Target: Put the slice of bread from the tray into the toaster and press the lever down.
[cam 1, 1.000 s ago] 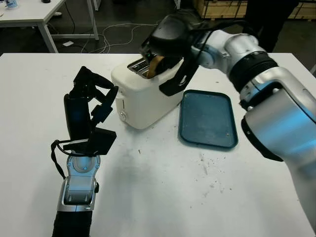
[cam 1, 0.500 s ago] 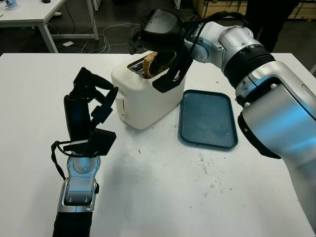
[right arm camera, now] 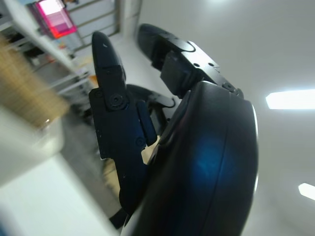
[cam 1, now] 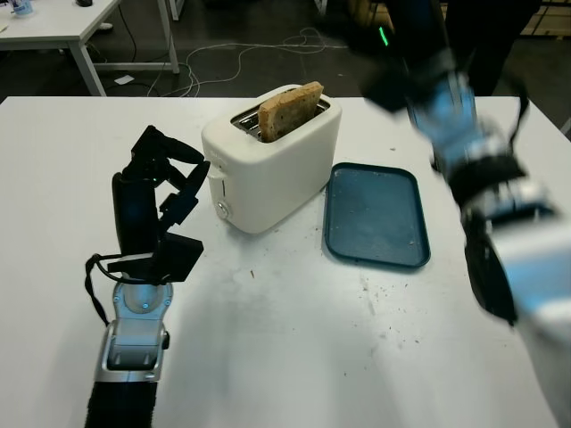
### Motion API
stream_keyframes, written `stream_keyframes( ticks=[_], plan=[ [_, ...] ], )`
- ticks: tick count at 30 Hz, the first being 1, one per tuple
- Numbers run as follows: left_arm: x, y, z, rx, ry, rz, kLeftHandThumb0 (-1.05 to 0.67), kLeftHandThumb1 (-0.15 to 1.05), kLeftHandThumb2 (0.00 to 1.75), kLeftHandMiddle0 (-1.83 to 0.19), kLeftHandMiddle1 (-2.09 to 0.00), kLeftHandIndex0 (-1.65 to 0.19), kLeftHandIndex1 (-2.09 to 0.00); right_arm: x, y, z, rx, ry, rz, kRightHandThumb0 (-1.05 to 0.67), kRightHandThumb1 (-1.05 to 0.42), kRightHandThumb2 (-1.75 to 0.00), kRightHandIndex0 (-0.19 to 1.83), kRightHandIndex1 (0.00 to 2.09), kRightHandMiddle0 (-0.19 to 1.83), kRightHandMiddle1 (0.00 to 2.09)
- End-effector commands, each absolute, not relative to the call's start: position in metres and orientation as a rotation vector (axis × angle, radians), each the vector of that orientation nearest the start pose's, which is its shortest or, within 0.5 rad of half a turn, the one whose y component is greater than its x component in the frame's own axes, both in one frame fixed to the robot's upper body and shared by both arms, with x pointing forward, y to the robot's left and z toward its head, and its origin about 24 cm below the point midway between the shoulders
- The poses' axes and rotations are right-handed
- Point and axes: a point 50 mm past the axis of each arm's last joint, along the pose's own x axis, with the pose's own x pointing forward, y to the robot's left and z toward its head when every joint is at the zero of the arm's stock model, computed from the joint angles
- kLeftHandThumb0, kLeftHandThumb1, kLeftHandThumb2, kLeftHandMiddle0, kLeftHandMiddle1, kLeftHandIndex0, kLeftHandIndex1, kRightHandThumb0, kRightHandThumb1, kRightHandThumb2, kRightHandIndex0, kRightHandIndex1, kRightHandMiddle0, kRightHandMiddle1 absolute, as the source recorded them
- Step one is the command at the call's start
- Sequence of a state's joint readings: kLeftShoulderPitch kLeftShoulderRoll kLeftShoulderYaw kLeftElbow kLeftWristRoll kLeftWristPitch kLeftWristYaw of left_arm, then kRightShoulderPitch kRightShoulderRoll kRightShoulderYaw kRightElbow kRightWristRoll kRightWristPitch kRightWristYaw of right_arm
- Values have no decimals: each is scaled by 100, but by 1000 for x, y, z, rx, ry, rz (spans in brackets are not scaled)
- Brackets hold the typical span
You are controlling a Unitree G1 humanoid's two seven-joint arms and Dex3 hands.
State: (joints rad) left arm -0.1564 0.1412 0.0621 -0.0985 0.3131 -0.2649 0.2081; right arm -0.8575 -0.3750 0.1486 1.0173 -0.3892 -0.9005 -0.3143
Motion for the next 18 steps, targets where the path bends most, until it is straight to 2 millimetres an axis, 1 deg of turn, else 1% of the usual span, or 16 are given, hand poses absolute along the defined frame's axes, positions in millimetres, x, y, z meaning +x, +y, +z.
stream_keyframes(
  ticks=[1, 2, 4, 5, 6, 8, 9, 10, 12, 13, 15, 17, 18],
  plan=[
    [273, 178, 140, 460, -563, 189, -32, 92, 23, -76, -175, -68, -106, 345, -173, 139, -625, -792, 77, -35, -92, -24, 90, 131, 83, 94],
    [275, 179, 140, 478, -564, 182, -32, 92, 23, -76, -175, -71, -101, 335, -176, 129, -612, -776, 62, -35, -92, -27, 91, 131, 83, 95],
    [278, 180, 142, 508, -567, 170, -31, 92, 22, -76, -175, -74, -94, 319, -180, 117, -605, -755, 43, -37, -92, -33, 88, 132, 81, 93],
    [280, 180, 142, 517, -563, 162, -30, 92, 22, -76, -175, -75, -92, 308, -180, 112, -617, -754, 29, -37, -92, -35, 87, 130, 81, 86],
    [282, 180, 143, 521, -558, 156, -29, 92, 24, -77, -175, -76, -90, 299, -180, 108, -633, -755, 14, -38, -92, -36, 88, 127, 85, 79],
    [285, 180, 144, 533, -546, 146, -28, 92, 26, -78, -175, -78, -86, 282, -178, 103, -672, -776, -30, -38, -92, -36, 90, 127, 88, 76],
    [286, 181, 144, 545, -540, 144, -27, 92, 27, -78, -175, -78, -85, 274, -175, 102, -687, -794, -63, -37, -92, -35, 88, 140, 87, 86],
    [287, 181, 145, 555, -535, 142, -26, 92, 28, -78, -175, -79, -81, 268, -172, 102, -698, -811, -93, -38, -92, -33, 84, 160, 78, 114],
    [288, 181, 145, 579, -532, 140, -25, 92, 29, -78, -175, -80, -77, 260, -165, 102, -716, -843, -142, -40, -92, -32, 84, 171, 69, 141],
    [289, 182, 146, 588, -533, 140, -24, 92, 29, -79, -175, -82, -74, 257, -162, 102, -718, -856, -157, -40, -92, -31, 83, 173, 66, 147],
    [289, 183, 146, 602, -535, 141, -23, 92, 29, -80, -175, -83, -69, 254, -157, 102, -714, -869, -175, -40, -92, -30, 80, 174, 65, 145],
    [290, 183, 146, 621, -540, 145, -23, 92, 28, -81, -175, -84, -65, 253, -153, 101, -698, -865, -184, -40, -92, -28, 80, 169, 69, 133],
    [290, 183, 146, 642, -546, 149, -22, 92, 27, -82, -175, -85, -64, 253, -153, 100, -689, -863, -188, -40, -92, -28, 83, 164, 72, 124]
  ],
)
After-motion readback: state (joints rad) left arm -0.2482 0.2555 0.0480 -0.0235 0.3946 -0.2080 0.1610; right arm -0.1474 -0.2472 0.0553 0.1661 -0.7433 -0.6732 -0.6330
